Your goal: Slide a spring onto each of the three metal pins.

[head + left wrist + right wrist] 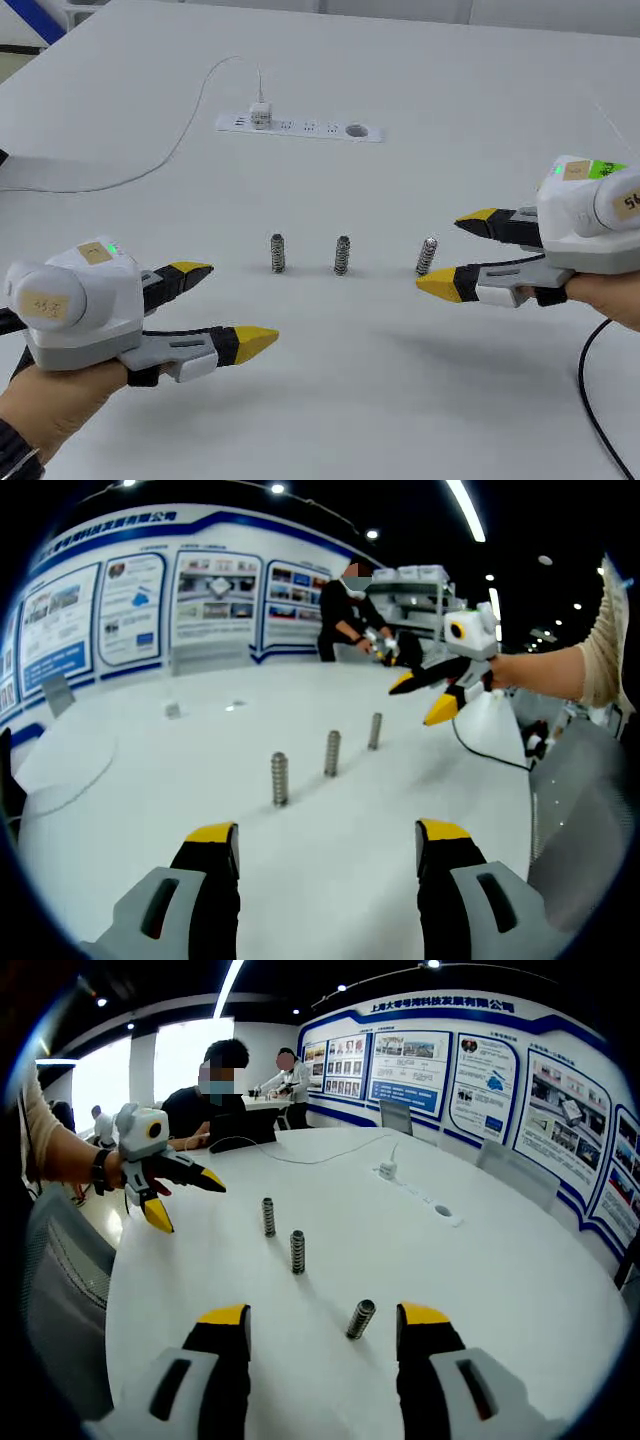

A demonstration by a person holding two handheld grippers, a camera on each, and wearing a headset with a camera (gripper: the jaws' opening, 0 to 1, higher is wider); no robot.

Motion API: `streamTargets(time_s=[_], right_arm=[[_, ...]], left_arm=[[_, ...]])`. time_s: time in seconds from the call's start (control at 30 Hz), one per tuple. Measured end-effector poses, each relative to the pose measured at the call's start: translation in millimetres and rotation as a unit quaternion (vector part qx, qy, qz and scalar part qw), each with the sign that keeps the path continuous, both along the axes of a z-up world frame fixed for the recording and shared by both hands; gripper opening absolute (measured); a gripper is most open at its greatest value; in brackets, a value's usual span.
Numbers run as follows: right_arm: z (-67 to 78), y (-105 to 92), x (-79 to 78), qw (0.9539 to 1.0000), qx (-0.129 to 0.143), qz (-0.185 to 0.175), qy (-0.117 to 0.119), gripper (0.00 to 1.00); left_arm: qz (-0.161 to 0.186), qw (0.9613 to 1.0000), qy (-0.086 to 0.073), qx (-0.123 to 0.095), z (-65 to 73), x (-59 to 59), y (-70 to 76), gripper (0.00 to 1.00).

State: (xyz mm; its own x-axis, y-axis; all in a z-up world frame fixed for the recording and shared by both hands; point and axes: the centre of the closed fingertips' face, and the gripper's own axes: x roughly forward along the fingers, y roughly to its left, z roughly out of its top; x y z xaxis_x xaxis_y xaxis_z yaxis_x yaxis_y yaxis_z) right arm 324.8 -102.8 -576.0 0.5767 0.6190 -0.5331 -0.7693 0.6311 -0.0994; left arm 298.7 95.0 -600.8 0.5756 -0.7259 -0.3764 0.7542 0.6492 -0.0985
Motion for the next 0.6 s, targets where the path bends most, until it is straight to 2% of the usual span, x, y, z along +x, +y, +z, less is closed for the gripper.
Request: streamTargets(time_s=[0.4, 0.6], right_arm=[[-2.8, -2.5, -15.2, 0.9990, 0.033, -0.024, -0.016, 0.62], [-7.4, -1.6, -18.7, 0.9987, 0.041, -0.029, -0.011, 0.62]], left_arm=[[0.003, 1.0000, -0.001, -0.003, -0.7, -1.3, 1.7, 0.73], [0.006, 1.0000, -0.001, -0.004, -0.9, -1.9, 3.9, 0.73]])
